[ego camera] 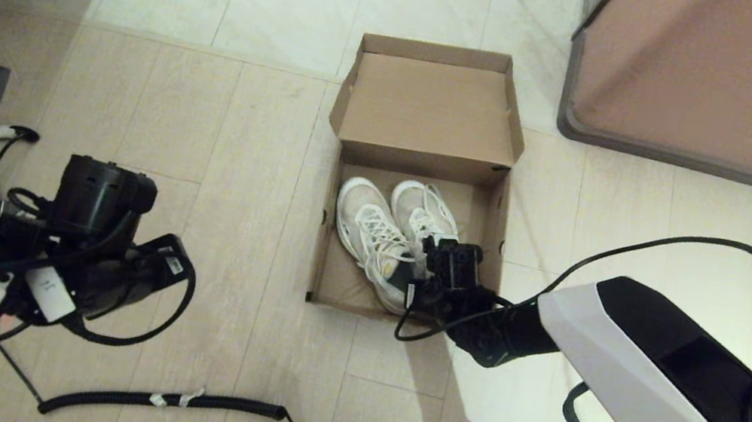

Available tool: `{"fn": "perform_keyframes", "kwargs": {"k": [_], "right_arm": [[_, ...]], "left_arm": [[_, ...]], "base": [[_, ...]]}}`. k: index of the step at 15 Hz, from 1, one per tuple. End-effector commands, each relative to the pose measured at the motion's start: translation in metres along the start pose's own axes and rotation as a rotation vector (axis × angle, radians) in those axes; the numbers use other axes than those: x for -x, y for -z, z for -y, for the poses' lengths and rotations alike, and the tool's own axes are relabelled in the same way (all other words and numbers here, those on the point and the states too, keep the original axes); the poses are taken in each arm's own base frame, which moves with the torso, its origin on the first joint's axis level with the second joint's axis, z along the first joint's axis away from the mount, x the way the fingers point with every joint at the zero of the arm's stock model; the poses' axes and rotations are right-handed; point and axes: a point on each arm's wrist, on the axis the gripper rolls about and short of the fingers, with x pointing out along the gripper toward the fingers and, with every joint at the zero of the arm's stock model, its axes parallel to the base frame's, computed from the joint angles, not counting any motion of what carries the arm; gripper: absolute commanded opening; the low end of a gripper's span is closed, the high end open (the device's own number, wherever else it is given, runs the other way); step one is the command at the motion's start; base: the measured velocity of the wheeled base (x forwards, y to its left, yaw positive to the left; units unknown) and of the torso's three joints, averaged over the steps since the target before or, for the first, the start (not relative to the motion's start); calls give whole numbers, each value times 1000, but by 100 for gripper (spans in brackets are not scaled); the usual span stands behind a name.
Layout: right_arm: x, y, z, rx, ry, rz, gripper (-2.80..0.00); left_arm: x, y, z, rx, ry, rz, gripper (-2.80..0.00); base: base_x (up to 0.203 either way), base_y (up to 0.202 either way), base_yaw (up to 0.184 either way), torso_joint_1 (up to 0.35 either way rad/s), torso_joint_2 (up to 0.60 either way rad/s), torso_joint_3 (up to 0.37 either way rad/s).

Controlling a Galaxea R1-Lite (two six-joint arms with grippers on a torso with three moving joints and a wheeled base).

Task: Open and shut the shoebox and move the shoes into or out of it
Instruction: Put the shoes out of the shoe box

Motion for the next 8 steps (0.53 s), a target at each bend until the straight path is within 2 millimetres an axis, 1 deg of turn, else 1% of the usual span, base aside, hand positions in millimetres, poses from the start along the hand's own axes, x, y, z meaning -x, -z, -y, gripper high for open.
{"fn": "perform_keyframes", "kwargs": {"k": [1, 3, 4, 5, 6, 8], "right_arm": [[-13, 6, -5, 8, -5, 15, -280], [-22, 3, -11, 17, -24, 36, -280], [-21, -8, -15, 25, -33, 60, -280], [-15, -23, -15, 28, -37, 76, -280], [-4, -41, -15, 25, -40, 90, -280], [22, -77, -12, 15, -54, 116, -280]], "left_arm": [[3, -3, -3, 11, -6, 11, -280], [1, -5, -6, 18, -14, 16, -280], [1, -6, -6, 19, -14, 18, -280], [1, -5, -6, 20, -14, 17, -280], [1, -5, -6, 20, -15, 16, -280], [2, -6, -6, 22, -13, 20, -280]], "base": [[0, 0, 0, 0, 0, 0], [0, 0, 0, 0, 0, 0], [0, 0, 0, 0, 0, 0], [0, 0, 0, 0, 0, 0], [0, 0, 0, 0, 0, 0], [0, 0, 0, 0, 0, 0]]}}
